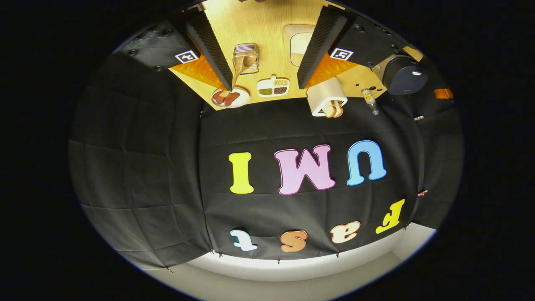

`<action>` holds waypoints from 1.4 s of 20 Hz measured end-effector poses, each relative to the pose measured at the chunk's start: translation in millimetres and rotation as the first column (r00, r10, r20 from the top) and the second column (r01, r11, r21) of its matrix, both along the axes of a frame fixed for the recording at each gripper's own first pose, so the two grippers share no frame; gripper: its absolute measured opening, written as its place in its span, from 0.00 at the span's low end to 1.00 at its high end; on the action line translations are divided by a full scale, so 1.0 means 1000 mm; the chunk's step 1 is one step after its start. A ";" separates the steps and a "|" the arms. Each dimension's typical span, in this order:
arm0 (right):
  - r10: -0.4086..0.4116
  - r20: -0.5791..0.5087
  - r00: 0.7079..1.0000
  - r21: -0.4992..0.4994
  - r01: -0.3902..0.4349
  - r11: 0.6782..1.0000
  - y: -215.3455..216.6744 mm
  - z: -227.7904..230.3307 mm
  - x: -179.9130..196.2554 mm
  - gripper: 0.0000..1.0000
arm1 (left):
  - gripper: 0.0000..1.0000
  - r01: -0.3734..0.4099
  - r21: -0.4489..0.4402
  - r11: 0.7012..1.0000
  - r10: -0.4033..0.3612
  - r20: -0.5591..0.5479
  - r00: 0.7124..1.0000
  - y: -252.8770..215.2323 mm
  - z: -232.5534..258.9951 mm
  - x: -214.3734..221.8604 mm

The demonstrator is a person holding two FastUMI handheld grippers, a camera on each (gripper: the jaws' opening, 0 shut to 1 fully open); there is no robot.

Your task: Close the left gripper, press the button to open the rice cooker; take a wooden spoon from the chopstick holder with the right hand, scoop a spoonful of rice and pour it into the rice cooker, then put the wooden spoon back into the chopstick holder.

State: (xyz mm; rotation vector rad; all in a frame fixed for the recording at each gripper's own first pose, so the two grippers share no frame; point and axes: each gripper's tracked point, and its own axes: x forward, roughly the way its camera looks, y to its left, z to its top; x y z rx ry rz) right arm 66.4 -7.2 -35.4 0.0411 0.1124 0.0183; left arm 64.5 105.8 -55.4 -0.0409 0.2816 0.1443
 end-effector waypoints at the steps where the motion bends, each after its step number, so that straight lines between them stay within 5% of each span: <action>1: 0.001 -0.002 1.000 0.001 -0.001 1.000 0.000 -0.001 0.000 0.98 | 0.06 -0.017 -0.022 1.000 0.016 -0.033 0.999 0.007 -0.009 0.004; 5: -0.008 -0.010 1.000 0.001 0.008 1.000 -0.006 -0.004 0.002 0.98 | 0.07 -0.062 -0.170 0.983 0.037 -0.146 0.989 0.014 -0.041 0.014; 15: -0.037 -0.035 0.999 0.015 0.038 0.999 -0.015 -0.013 0.004 0.98 | 0.06 -0.094 -0.157 0.983 0.050 -0.264 0.963 0.036 -0.088 0.037; 23: -0.030 -0.067 0.997 0.031 0.032 0.999 -0.013 -0.025 0.003 0.99 | 0.07 -0.107 -0.078 0.991 0.086 -0.240 0.967 0.037 -0.093 0.036; 28: -0.026 -0.074 0.997 0.038 0.029 0.999 -0.019 -0.027 0.001 0.98 | 0.07 -0.126 -0.106 0.986 0.095 -0.256 0.962 0.036 -0.096 0.035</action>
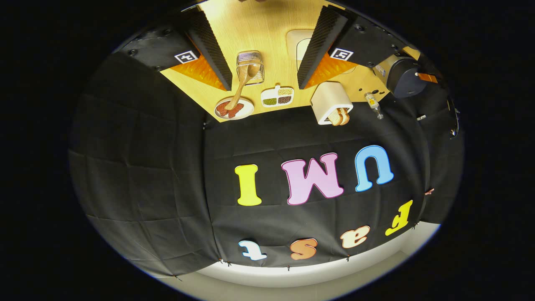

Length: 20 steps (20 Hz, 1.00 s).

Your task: Close the left gripper, press the button to open the rice cooker; take a wooden spoon from the chopstick holder with the right hand, scoop a spoonful of rice and pour it into the rice cooker, then put the wooden spoon back into the chopstick holder.

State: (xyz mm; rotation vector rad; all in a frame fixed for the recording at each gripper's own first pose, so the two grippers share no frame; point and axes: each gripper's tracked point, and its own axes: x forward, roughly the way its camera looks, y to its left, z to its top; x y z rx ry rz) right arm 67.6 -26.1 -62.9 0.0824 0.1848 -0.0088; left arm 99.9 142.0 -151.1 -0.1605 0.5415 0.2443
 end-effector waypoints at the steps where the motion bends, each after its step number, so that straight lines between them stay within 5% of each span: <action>1: 0.001 -0.003 1.000 0.003 -0.001 1.000 -0.001 -0.002 -0.001 0.98 | 0.07 -0.007 0.008 1.000 0.007 0.006 1.000 0.001 0.003 0.003; 5: -0.007 -0.009 1.000 0.018 0.007 1.000 -0.010 -0.001 0.000 0.98 | 0.06 -0.031 0.087 0.996 0.022 0.106 0.994 -0.002 0.039 -0.007; 9: -0.010 -0.006 1.000 0.007 0.010 1.000 -0.016 0.001 0.007 0.98 | 0.05 -0.115 0.175 0.978 0.048 0.349 0.936 -0.008 0.131 -0.023; 11: -0.007 -0.002 1.000 0.004 0.007 1.000 -0.019 0.003 0.014 0.98 | 0.06 -0.130 0.151 0.980 0.059 0.402 0.914 -0.020 0.147 -0.030; 16: -0.010 0.005 1.000 0.004 0.010 1.000 -0.027 0.005 0.037 0.98 | 0.07 -0.088 0.112 0.990 0.035 0.407 0.913 -0.054 0.136 -0.049; 20: -0.016 -0.021 1.000 0.006 0.016 1.000 -0.035 -0.005 0.060 0.98 | 0.08 -0.066 0.162 0.985 0.001 0.374 0.927 -0.073 0.118 -0.057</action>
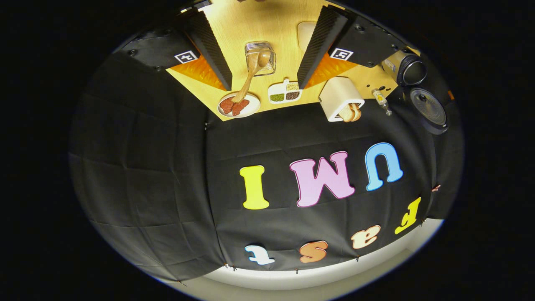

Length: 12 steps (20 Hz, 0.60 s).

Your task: Close the left gripper, press the button to open the rice cooker; take a wooden spoon from the chopstick holder with the right hand, scoop a spoonful of rice and pour it into the rice cooker, then put the wooden spoon back into the chopstick holder.

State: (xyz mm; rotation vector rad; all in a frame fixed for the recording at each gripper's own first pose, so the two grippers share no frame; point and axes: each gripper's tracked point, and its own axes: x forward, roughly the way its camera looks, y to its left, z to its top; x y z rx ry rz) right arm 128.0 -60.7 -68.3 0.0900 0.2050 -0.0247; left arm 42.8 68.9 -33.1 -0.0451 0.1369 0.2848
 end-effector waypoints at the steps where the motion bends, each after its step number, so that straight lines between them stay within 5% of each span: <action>1: 0.003 -0.005 1.000 -0.015 -0.003 1.000 -0.002 -0.004 0.007 0.98 | 0.13 0.022 -0.005 1.000 -0.022 -0.023 0.999 -0.010 -0.010 -0.001; 6: -0.007 -0.047 0.999 -0.037 0.006 0.999 -0.021 -0.025 0.042 0.99 | 0.55 0.113 0.012 0.994 -0.111 -0.110 0.988 -0.054 -0.048 -0.003; 9: -0.003 -0.080 0.997 -0.046 -0.001 0.999 -0.028 -0.042 0.064 0.98 | 0.99 0.106 0.094 0.990 -0.092 -0.145 0.985 -0.062 -0.053 -0.001; 12: 0.012 -0.111 0.994 -0.055 -0.018 0.998 -0.030 -0.059 0.085 0.98 | 0.96 0.101 0.087 0.991 -0.088 -0.139 0.986 -0.077 -0.049 -0.001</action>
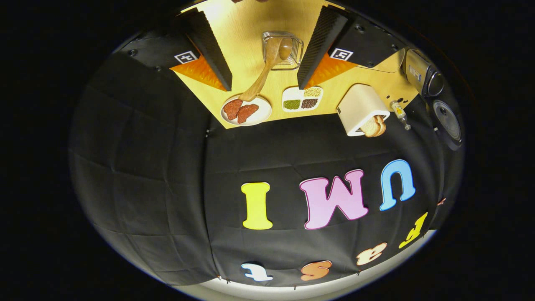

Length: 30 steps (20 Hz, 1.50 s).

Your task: Close the left gripper, press the button to open the rice cooker; take a wooden spoon from the chopstick holder with the right hand, scoop a spoonful of rice and pour it into the rice cooker, then put the wooden spoon back into the chopstick holder.

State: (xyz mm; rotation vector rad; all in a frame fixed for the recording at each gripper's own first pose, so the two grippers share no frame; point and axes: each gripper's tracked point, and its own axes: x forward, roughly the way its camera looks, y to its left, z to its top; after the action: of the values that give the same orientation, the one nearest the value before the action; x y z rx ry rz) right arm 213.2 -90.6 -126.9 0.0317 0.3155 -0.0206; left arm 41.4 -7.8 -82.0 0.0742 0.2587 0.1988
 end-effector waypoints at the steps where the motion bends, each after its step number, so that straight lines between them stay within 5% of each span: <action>1: 0.002 -0.014 1.000 0.001 -0.002 1.000 -0.001 -0.006 0.006 0.98 | 0.97 -0.013 -0.016 1.000 0.013 0.002 1.000 -0.002 0.000 0.000; 12: 0.007 -0.180 0.984 0.048 0.002 0.999 -0.007 -0.071 0.049 0.99 | 0.97 -0.130 -0.080 0.988 0.122 -0.096 0.988 -0.034 -0.045 -0.028; 17: 0.027 -0.217 0.976 0.111 -0.003 0.994 -0.004 -0.092 0.072 0.98 | 0.98 -0.096 -0.074 0.993 0.086 -0.129 0.988 -0.041 -0.053 -0.032; 21: 0.038 -0.254 0.967 0.169 0.005 0.986 0.004 -0.103 0.079 0.69 | 0.97 -0.115 -0.122 0.986 0.097 -0.141 0.985 -0.039 -0.057 -0.033; 22: 0.031 -0.261 0.965 0.170 0.014 0.985 0.004 -0.105 0.080 0.51 | 0.98 -0.114 -0.140 0.984 0.094 -0.141 0.986 -0.040 -0.058 -0.034; 23: 0.019 -0.262 0.965 0.162 0.025 0.986 0.001 -0.105 0.080 0.45 | 0.98 -0.111 -0.153 0.982 0.089 -0.141 0.986 -0.042 -0.060 -0.035; 24: 0.025 -0.262 0.965 0.172 0.021 0.985 0.003 -0.102 0.080 0.20 | 0.98 -0.110 -0.160 0.981 0.087 -0.149 0.985 -0.041 -0.064 -0.036; 25: 0.028 -0.277 0.961 0.180 0.023 0.983 0.007 -0.108 0.080 0.25 | 0.98 -0.112 -0.159 0.981 0.087 -0.157 0.984 -0.040 -0.066 -0.037; 26: 0.028 -0.278 0.960 0.194 0.027 0.981 0.008 -0.087 0.068 0.16 | 0.98 -0.114 -0.158 0.981 0.089 -0.160 0.983 -0.039 -0.069 -0.040; 27: 0.029 -0.281 0.959 0.196 0.028 0.980 0.008 -0.100 0.076 0.20 | 0.98 -0.117 -0.160 0.980 0.091 -0.160 0.983 -0.037 -0.068 -0.042; 30: 0.054 -0.274 0.960 0.177 -0.005 0.984 0.018 -0.092 0.068 0.14 | 0.97 -0.129 -0.185 0.974 0.102 -0.149 0.984 -0.035 -0.067 -0.049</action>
State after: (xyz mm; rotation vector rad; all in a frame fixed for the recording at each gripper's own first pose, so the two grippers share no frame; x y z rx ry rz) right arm 281.2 -72.1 -218.5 0.2001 0.5994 0.0333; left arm -7.7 -42.5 -149.2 -0.1215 0.4204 0.2842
